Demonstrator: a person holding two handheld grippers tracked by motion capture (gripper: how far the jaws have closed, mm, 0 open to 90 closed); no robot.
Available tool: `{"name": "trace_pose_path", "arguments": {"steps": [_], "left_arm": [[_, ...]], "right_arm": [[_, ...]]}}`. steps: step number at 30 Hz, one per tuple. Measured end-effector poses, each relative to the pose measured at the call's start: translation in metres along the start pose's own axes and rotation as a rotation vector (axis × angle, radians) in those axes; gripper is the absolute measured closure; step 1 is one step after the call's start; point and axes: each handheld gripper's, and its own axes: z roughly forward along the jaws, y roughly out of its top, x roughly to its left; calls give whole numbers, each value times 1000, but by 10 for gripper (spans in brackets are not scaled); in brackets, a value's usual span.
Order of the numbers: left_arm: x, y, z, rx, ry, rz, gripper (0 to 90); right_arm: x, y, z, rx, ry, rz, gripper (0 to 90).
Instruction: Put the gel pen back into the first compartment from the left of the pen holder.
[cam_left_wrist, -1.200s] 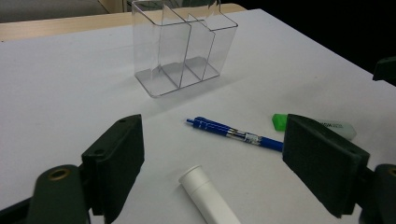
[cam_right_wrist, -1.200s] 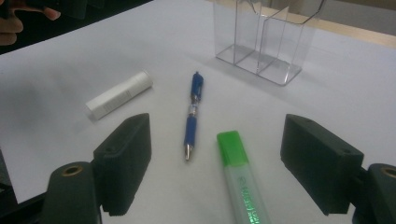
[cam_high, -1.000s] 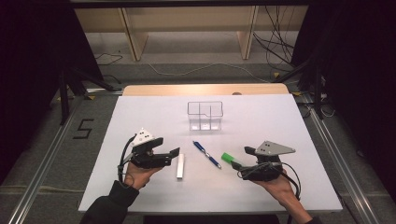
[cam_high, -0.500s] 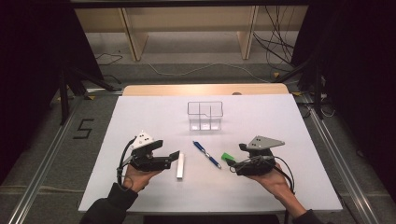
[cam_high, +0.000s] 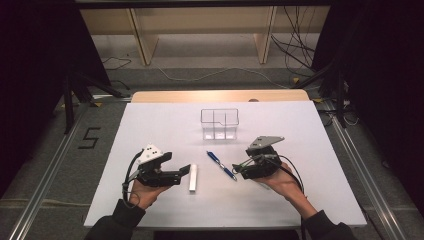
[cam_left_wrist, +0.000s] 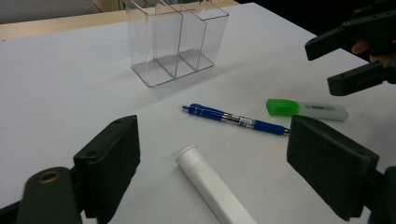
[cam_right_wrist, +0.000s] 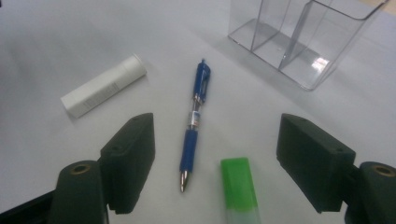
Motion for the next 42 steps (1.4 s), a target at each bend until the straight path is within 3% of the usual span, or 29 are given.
{"name": "trace_pose_path", "arguments": {"steps": [12,27,42], "left_arm": [[-3,-4,-2,3,-16,7,166],[-4,-4,-4,5,-20,14,165],[-5,-5,-5,5,-20,18,162]], "right_arm": [[4,21,43,175,30,-27,373],[6,30,81,372,52,-62,473],[6,40,100,474,64,-73,553]]}}
